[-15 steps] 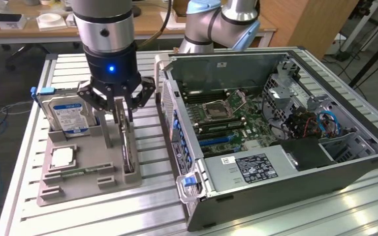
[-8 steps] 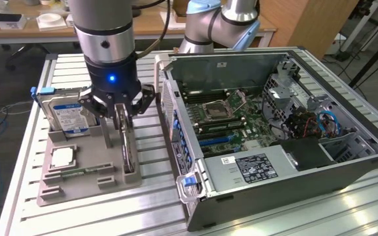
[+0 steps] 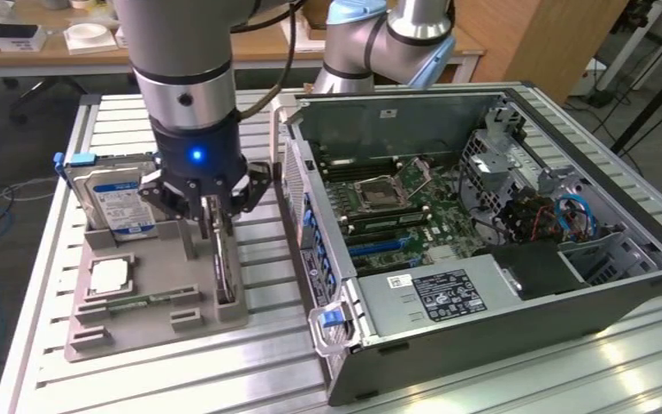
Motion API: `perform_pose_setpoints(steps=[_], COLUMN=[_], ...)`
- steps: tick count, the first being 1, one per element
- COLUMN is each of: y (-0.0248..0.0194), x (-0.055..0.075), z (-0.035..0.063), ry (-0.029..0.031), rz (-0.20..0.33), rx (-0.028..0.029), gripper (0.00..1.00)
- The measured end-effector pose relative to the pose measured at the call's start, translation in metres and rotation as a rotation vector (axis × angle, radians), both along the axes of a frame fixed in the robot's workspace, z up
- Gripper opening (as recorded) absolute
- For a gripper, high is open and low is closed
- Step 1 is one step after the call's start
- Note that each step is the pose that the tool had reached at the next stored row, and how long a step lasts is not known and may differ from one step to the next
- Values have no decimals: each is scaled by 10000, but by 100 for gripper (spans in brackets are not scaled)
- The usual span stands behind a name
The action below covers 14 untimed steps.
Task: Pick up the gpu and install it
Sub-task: 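Pick up the gpu and move the gpu toward the slot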
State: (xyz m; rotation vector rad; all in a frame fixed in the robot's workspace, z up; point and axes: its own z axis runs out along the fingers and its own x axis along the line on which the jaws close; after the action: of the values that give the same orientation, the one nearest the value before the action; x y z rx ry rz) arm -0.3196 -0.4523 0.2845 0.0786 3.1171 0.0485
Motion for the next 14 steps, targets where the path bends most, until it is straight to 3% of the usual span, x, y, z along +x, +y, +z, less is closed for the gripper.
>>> perform_pose_setpoints(steps=[3,4,14], y=[-10,-14,-43], x=[-3,-3,-36], z=[-54,-72,-253], ry=[0,-1,0], rz=[-1,0,1], rx=[1,1,1], gripper=[37,43,43])
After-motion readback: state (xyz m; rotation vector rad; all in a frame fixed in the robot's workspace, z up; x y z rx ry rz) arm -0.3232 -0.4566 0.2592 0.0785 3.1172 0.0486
